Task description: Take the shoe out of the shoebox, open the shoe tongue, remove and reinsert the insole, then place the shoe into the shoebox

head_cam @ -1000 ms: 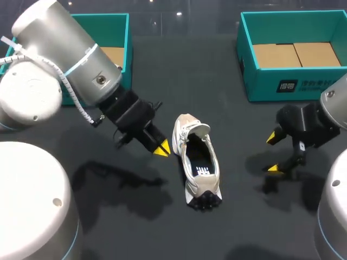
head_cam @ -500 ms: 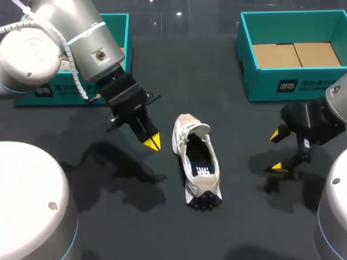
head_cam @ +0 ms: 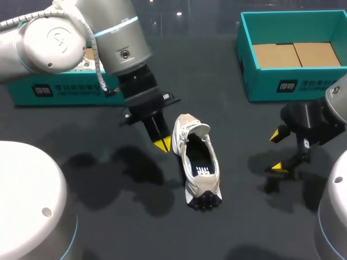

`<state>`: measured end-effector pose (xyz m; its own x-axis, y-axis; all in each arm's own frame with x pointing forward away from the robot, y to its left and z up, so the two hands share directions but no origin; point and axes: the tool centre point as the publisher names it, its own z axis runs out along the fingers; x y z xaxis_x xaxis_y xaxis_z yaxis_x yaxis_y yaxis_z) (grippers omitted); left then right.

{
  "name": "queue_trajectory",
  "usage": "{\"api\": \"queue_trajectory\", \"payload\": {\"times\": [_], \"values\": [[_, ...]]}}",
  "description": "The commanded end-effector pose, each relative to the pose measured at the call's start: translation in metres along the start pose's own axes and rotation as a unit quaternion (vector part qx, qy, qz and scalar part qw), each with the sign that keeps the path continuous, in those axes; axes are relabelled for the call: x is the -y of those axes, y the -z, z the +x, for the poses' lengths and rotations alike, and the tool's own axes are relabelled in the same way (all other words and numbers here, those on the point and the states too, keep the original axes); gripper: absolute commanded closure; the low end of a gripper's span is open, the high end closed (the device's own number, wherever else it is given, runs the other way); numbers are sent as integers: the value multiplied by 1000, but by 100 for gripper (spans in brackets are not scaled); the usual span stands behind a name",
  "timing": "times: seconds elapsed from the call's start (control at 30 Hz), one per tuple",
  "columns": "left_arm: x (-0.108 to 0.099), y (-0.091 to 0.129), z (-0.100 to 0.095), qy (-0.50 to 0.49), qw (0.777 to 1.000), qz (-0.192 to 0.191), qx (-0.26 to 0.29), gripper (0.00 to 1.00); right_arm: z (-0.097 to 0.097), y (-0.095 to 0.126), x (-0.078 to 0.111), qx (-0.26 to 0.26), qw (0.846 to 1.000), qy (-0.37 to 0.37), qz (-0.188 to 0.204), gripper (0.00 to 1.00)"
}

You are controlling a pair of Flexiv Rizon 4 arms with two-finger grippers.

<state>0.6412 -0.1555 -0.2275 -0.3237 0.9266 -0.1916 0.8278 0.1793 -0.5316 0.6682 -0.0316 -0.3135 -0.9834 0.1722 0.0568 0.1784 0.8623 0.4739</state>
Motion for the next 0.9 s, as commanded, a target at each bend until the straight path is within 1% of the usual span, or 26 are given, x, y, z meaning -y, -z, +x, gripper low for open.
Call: {"api": "queue_trajectory", "payload": {"times": [0.03, 0.1, 0.13, 0.17, 0.23, 0.3, 0.57, 0.63, 0.7, 0.73, 0.77, 0.8, 0.9], "values": [[-4, -6, -9, -9, 999, -3, -39, 100, 2, 1, 0, 1, 1000, 0, 1, 0], [-8, -15, -19, -23, 999, 2, -43, 100, 2, 1, 0, 1, 1000, 0, 1, 0], [-10, -19, -23, -36, 998, -1, -42, 100, 2, 1, 0, 1, 1000, 0, 1, 0], [-13, -23, -28, -29, 999, -16, -37, 100, 2, 1, 0, 1, 1000, 0, 1, 0], [-18, -29, -36, -45, 998, -12, -35, 100, 2, 1, 0, 1, 1000, 0, 1, 0], [-21, -32, -42, -40, 998, -37, -34, 100, 2, 1, 0, 1, 1000, 0, 1, 0], [-21, -32, -42, -40, 998, -37, -34, 100, 2, 1, 0, 1, 1000, 0, 1, 0], [-27, -47, -51, -38, 997, -49, -55, 100, 2, 1, 0, 1, 1000, 0, 1, 0], [-34, -60, -57, -41, 996, -33, -70, 100, 2, 1, 0, 1, 1000, 0, 1, 0], [-35, -66, -60, -38, 996, -36, -79, 100, 2, 1, 0, 1, 1000, 0, 1, 0], [-35, -70, -62, -36, 994, -50, -87, 100, 2, 1, 0, 1, 1000, 0, 1, 0], [-33, -72, -62, -41, 993, -54, -97, 100, 2, 1, 0, 1, 1000, 0, 1, 0], [-33, -72, -62, -41, 993, -54, -97, 100, 2, 1, 0, 1, 1000, 0, 1, 0]]}}
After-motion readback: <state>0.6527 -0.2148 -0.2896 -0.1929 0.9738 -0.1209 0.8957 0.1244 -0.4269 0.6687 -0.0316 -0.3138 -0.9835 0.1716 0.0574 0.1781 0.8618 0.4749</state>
